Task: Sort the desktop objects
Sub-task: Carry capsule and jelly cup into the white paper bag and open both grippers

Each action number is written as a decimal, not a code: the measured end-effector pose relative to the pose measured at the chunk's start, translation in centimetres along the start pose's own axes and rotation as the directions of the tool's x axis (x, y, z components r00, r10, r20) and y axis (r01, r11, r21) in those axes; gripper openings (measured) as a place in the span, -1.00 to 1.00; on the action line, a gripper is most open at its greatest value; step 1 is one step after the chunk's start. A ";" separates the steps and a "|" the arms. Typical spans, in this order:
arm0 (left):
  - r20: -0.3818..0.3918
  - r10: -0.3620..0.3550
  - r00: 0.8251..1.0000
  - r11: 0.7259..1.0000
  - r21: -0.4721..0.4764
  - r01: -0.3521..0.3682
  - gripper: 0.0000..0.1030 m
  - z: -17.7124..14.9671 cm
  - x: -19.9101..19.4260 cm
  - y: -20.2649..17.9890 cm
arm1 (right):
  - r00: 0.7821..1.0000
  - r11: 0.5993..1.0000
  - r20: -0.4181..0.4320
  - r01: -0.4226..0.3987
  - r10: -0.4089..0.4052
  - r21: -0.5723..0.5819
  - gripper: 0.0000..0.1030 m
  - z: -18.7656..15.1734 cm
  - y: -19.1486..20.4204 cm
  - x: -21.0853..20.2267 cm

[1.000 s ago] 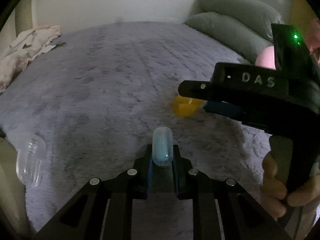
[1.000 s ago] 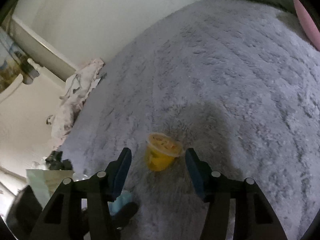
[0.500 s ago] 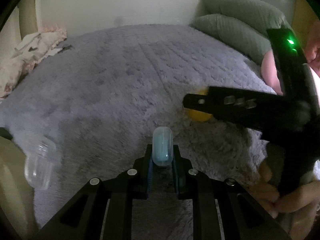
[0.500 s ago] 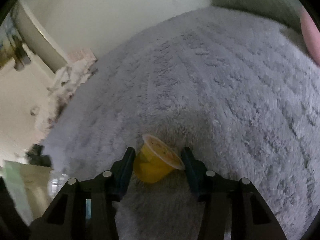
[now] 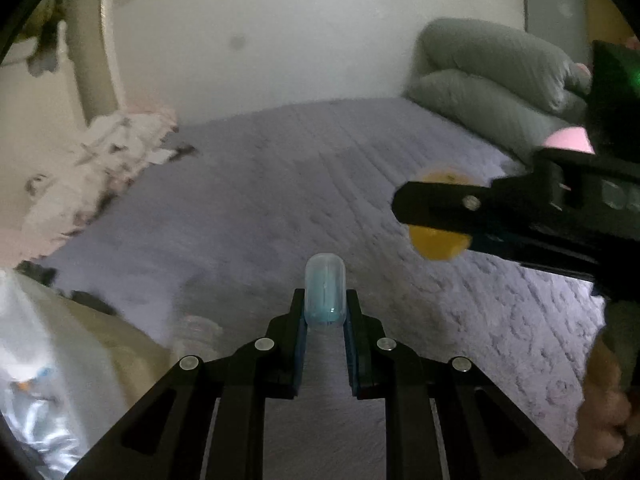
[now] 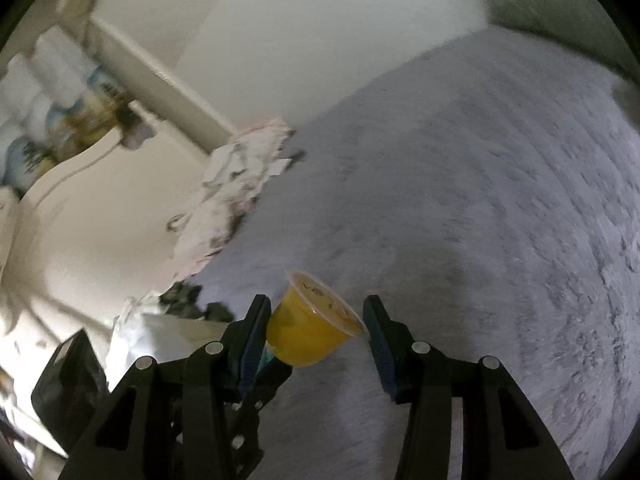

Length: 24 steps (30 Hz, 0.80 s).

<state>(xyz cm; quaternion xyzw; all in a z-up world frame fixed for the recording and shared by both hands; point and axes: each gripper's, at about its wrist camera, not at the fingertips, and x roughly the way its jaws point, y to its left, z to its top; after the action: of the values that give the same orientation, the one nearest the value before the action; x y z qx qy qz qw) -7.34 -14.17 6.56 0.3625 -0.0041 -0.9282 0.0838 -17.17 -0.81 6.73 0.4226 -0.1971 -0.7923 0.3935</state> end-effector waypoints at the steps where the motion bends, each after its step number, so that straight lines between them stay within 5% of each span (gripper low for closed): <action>1: 0.015 0.024 1.000 1.000 0.001 -0.024 -0.66 0.1 -0.8 0.3 | 1.000 1.000 0.002 -0.010 0.010 -0.018 -0.11 0.0 0.9 -0.2; 7: 0.103 0.153 0.983 0.987 -0.063 -0.147 -0.67 0.8 -5.7 3.1 | 0.992 0.985 0.044 -0.109 0.116 -0.135 -0.11 -0.7 5.6 -3.5; 12: 0.158 0.255 0.954 0.963 -0.133 -0.235 -0.67 0.5 -10.3 6.6 | 0.933 0.923 -0.036 -0.359 0.357 -0.141 -0.11 -1.7 9.1 -3.6; 17: 0.036 0.431 0.902 0.884 -0.216 -0.414 -0.67 -0.6 -9.8 11.7 | 0.917 0.892 -0.102 -0.400 0.387 -0.213 -0.11 -4.4 14.0 -1.3; 21: -0.085 0.496 0.864 0.833 -0.233 -0.501 -0.67 -1.7 -8.4 14.5 | 0.917 0.870 -0.100 -0.397 0.385 -0.292 -0.11 -7.1 17.2 1.2; 24: -0.183 0.575 0.798 0.769 -0.212 -0.603 -0.65 -2.8 -7.8 16.5 | 0.933 0.861 -0.081 -0.354 0.349 -0.366 -0.11 -9.5 18.8 3.0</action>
<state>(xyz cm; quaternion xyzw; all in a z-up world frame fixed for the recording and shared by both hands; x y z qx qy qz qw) 2.73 -29.05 10.81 0.3779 0.0087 -0.8264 0.4173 -1.70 -14.55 11.94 0.3012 -0.1135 -0.7275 0.6059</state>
